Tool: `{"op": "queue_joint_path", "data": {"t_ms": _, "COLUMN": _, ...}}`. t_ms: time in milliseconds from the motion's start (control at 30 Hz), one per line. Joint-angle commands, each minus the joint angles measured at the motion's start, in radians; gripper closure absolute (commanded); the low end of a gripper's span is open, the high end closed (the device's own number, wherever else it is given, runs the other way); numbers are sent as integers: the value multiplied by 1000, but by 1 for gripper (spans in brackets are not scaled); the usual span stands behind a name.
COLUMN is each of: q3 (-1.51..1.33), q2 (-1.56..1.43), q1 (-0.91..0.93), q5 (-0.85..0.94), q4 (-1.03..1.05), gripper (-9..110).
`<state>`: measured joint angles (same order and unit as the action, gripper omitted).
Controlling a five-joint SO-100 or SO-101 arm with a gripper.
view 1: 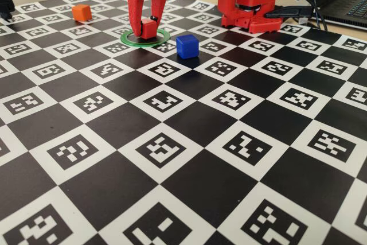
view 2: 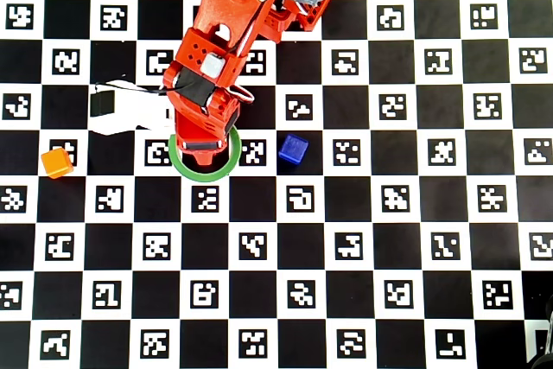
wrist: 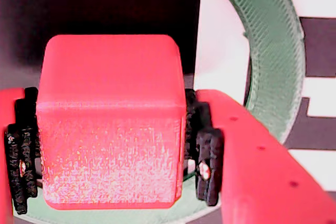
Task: Grab the red cube then put it in the green circle then put the blue cube on top and finally the orange cube on top
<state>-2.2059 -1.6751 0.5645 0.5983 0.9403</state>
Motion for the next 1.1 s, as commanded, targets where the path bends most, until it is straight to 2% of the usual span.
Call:
{"op": "queue_joint_path", "data": {"t_ms": 0, "q3": 9, "q2": -18, "q1": 14, "q5": -12, "q4": -15, "gripper": 82}}
{"op": "queue_joint_path", "data": {"t_ms": 533, "q3": -8, "q2": -71, "q1": 32, "q5": -34, "q4": -25, "gripper": 64}}
{"op": "queue_joint_path", "data": {"t_ms": 1067, "q3": 117, "q2": -204, "q1": 21, "q5": -71, "q4": 166, "gripper": 61}}
